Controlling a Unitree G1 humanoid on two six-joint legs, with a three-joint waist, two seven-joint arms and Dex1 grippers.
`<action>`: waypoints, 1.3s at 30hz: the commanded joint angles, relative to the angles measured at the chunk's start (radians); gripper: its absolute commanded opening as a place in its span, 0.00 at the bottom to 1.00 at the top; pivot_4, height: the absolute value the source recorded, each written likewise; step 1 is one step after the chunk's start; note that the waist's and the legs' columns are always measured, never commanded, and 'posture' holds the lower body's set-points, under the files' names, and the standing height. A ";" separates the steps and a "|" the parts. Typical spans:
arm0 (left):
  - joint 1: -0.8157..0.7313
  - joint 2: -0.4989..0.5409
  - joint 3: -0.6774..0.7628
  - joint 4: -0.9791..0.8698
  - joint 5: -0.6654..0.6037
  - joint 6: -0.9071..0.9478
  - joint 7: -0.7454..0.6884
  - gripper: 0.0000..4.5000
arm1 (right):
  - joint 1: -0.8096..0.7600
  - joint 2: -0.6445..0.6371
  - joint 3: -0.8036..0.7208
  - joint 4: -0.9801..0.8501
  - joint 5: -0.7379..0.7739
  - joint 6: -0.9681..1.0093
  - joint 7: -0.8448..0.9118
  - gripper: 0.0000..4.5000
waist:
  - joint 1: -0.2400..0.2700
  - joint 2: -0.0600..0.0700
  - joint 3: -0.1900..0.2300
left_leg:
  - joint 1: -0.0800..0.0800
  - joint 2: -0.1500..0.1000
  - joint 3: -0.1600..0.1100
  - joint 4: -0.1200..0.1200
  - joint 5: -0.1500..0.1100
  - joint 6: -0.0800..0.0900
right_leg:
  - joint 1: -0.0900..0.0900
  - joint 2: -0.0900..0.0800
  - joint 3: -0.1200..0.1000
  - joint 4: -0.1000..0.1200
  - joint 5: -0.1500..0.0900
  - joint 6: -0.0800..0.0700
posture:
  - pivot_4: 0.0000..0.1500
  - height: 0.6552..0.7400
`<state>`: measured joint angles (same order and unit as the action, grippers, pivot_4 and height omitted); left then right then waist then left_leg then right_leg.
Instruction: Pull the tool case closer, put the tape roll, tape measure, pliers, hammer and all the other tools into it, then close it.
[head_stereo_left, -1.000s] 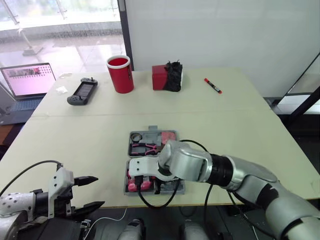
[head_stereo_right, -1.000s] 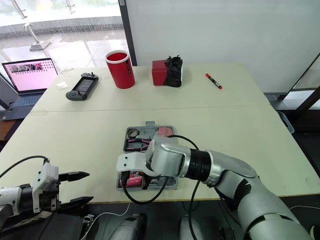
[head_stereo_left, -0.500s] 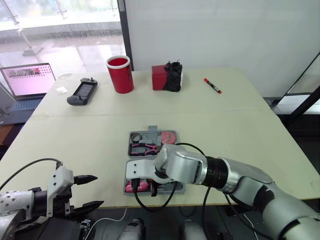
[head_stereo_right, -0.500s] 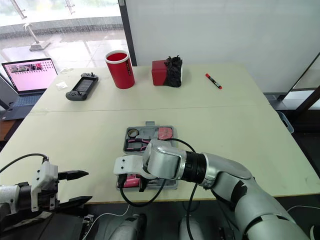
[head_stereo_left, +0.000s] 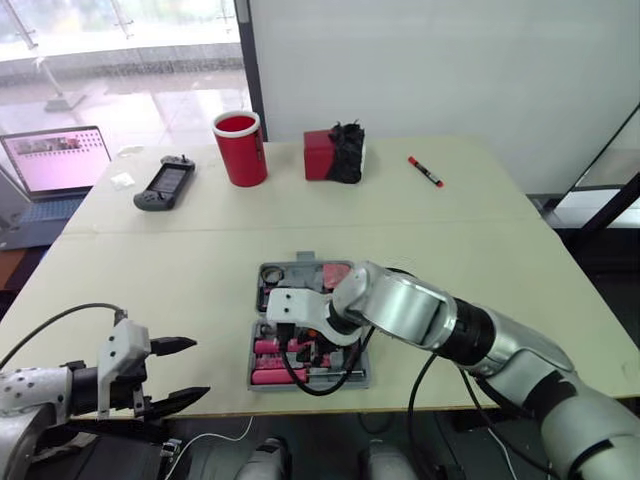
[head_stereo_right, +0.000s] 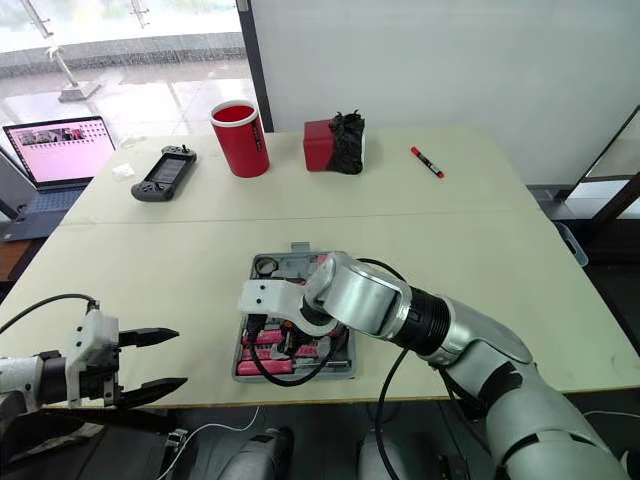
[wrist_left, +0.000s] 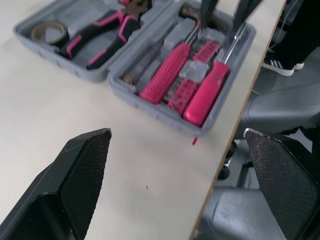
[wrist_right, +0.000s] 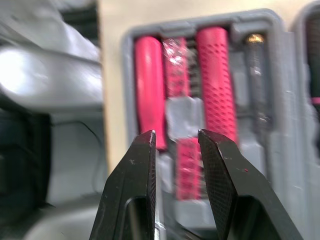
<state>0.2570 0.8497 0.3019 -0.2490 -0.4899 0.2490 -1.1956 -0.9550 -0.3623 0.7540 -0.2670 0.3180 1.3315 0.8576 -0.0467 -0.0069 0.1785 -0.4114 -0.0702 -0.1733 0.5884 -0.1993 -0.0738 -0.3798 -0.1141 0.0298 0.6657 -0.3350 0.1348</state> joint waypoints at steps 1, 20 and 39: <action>-0.019 -0.001 -0.005 -0.003 -0.017 0.003 -0.004 1.00 | 0.093 0.031 -0.225 -0.035 0.026 -0.178 -0.052 0.32 | 0.002 0.000 0.000 | 0.000 0.000 0.000 0.000 0.000 0.000 | 0.000 0.000 0.000 0.000 0.000 0.000 | 1.00 1.00; -0.086 0.015 -0.056 0.098 0.033 -0.065 -0.065 1.00 | 0.474 -0.029 -0.127 0.220 -0.200 -1.028 0.149 0.01 | -0.007 -0.001 0.000 | 0.001 0.000 0.000 0.002 0.000 0.000 | 0.007 0.001 -0.001 0.000 0.000 0.000 | 1.00 1.00; -0.180 -0.036 -0.055 0.209 0.015 -0.035 0.000 1.00 | 0.527 -0.095 -0.396 0.120 -0.085 -0.982 0.177 0.01 | 0.005 -0.001 0.000 | 0.003 0.000 -0.001 0.002 0.000 0.000 | 0.007 0.001 -0.001 0.000 0.000 0.000 | 1.00 1.00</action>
<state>0.0907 0.8167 0.2186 -0.0655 -0.4665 0.2100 -1.2224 -0.4186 -0.4115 0.4251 -0.0923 0.2116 0.3225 1.0295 -0.0419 -0.0075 0.1782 -0.4087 -0.0703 -0.1743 0.5903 -0.1992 -0.0738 -0.3723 -0.1135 0.0284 0.6653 -0.3349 0.1351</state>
